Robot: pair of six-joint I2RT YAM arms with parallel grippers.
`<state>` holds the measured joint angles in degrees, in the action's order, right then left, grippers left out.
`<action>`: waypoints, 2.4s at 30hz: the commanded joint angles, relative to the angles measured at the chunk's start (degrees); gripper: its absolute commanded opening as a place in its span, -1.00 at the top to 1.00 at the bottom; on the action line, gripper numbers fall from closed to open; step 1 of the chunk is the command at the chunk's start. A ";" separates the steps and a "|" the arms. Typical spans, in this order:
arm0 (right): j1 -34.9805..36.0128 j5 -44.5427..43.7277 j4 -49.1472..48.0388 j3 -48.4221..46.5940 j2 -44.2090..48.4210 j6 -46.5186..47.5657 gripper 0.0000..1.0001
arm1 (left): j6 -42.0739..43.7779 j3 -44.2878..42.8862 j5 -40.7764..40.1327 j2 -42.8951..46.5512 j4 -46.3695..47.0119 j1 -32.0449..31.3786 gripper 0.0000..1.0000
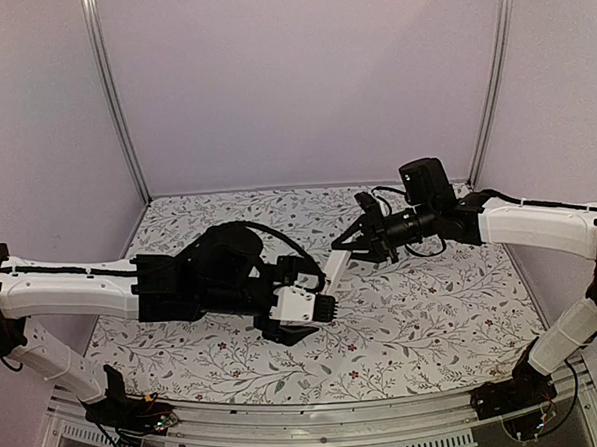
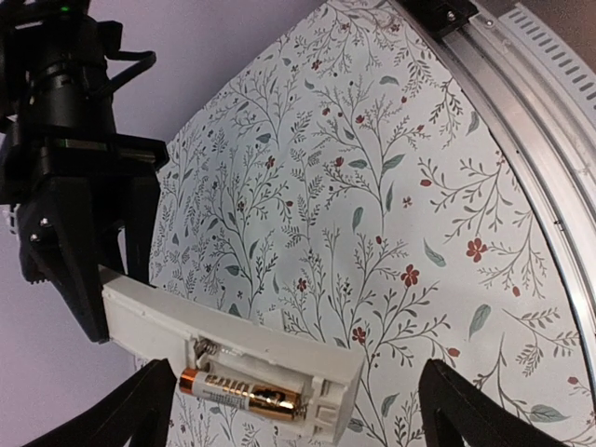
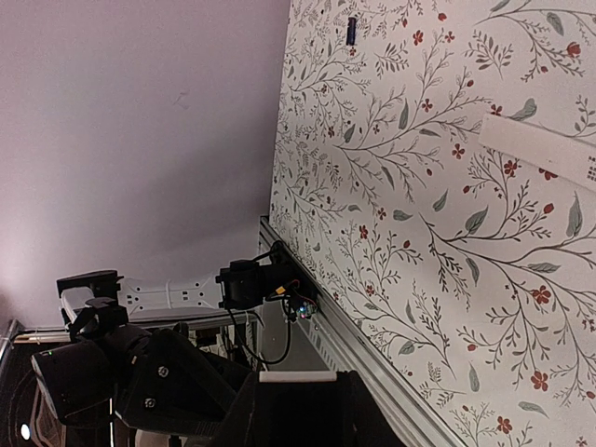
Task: Load the batteries into the remote control
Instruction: Press the battery in the battery compartment.
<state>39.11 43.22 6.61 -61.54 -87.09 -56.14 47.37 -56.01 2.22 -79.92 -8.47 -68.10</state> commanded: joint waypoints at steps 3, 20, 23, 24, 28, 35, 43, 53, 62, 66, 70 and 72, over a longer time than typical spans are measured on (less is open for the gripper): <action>0.28 0.46 0.29 -1.88 0.25 -0.13 1.00 | -0.63 -0.98 0.38 -1.06 -1.01 0.14 -0.89; 0.31 0.55 0.19 -2.03 0.42 0.25 1.00 | -1.11 -1.69 1.21 -1.75 -1.99 0.77 -0.79; 0.33 0.76 -0.02 -2.23 0.51 0.11 1.00 | -0.90 -1.37 1.15 -1.56 -2.03 0.77 -0.75; 0.30 0.80 -0.23 -2.19 0.58 -0.01 1.00 | -0.82 -1.24 1.19 -1.52 -2.07 0.77 -0.74; 0.22 1.05 -1.29 -2.27 0.93 -0.78 1.00 | -0.54 -0.84 0.95 -1.30 -2.03 0.77 -0.72; -0.12 1.52 -4.08 -2.06 1.71 -3.54 1.00 | -0.55 0.01 1.39 -0.68 -1.99 0.77 -0.68; -1.59 1.74 -5.23 -1.55 3.02 -4.48 1.00 | -0.61 0.58 1.82 -0.26 -2.60 0.76 -0.51; -2.50 2.53 -6.05 -1.15 3.92 -5.40 1.00 | -0.32 1.16 1.03 -0.24 -3.03 0.68 -0.42; -2.86 2.67 -8.24 -0.92 4.21 -6.04 1.00 | -0.28 1.38 1.24 -0.05 -3.68 0.68 -0.19; -3.00 2.98 -8.62 -0.80 4.27 -6.25 1.00 | -0.23 1.72 0.85 0.16 -3.66 0.68 -0.22; -2.91 2.78 -8.63 -0.36 4.27 -6.02 1.00 | -0.35 1.85 -0.58 0.19 -2.58 0.68 -0.52; -2.99 2.44 -8.59 0.38 4.30 -5.34 1.00 | -0.63 1.50 -1.12 0.26 -2.18 0.68 -0.64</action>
<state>36.77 44.73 1.98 -61.54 -85.65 -60.75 47.66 -55.96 2.15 -79.66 -6.37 -67.48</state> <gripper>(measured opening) 0.214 0.780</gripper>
